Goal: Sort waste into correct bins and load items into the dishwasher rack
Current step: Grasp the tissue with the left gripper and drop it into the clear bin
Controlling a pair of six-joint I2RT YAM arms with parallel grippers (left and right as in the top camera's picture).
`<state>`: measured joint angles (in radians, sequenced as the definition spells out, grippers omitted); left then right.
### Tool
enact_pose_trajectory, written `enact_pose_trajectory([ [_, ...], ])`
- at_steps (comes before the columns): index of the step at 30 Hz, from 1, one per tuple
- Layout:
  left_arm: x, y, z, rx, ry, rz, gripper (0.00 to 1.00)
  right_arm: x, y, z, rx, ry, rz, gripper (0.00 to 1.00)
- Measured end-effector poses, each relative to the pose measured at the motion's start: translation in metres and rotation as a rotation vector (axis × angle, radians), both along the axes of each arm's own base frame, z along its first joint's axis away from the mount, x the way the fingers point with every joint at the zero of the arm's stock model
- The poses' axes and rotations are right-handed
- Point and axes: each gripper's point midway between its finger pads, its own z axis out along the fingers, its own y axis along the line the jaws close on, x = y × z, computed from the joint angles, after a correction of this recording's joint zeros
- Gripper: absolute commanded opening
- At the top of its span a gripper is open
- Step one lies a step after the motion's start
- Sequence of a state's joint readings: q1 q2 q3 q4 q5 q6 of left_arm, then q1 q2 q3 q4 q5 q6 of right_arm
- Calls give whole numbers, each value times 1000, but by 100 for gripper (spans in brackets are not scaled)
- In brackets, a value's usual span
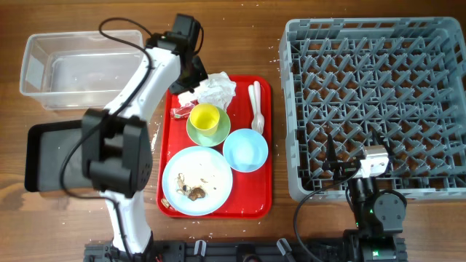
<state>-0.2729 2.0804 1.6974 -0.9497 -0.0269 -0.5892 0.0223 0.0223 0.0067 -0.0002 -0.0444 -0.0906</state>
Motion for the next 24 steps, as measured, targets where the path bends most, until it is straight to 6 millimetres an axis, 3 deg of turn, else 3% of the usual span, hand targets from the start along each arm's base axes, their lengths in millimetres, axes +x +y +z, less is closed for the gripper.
enact_pose_trajectory([
  [1,2,0,18,-9,-41,1,4,0,0,0,0,0,0,100],
  [2,3,0,30,-17,-68,1,12,0,0,0,0,0,0,100],
  [3,4,-1,41,-23,-92,1,40,0,0,0,0,0,0,100],
  [4,4,-1,45,-25,-101,-1,60,0,0,0,0,0,0,100],
  [6,5,0,46,-24,-108,3,70,0,0,0,0,0,0,100],
  [8,6,-1,45,-25,-111,5,70,0,0,0,0,0,0,100],
  [10,10,-1,32,-19,-93,2,69,0,0,0,0,0,0,100],
  [15,6,-2,-56,29,66,-3,67,0,0,0,0,0,0,100],
  [18,7,-7,-63,31,67,-8,38,0,0,0,0,0,0,100],
  [20,8,-8,-64,50,63,-19,4,0,0,0,0,0,0,100],
  [24,7,-7,-65,55,65,-16,4,0,0,0,0,0,0,100],
])
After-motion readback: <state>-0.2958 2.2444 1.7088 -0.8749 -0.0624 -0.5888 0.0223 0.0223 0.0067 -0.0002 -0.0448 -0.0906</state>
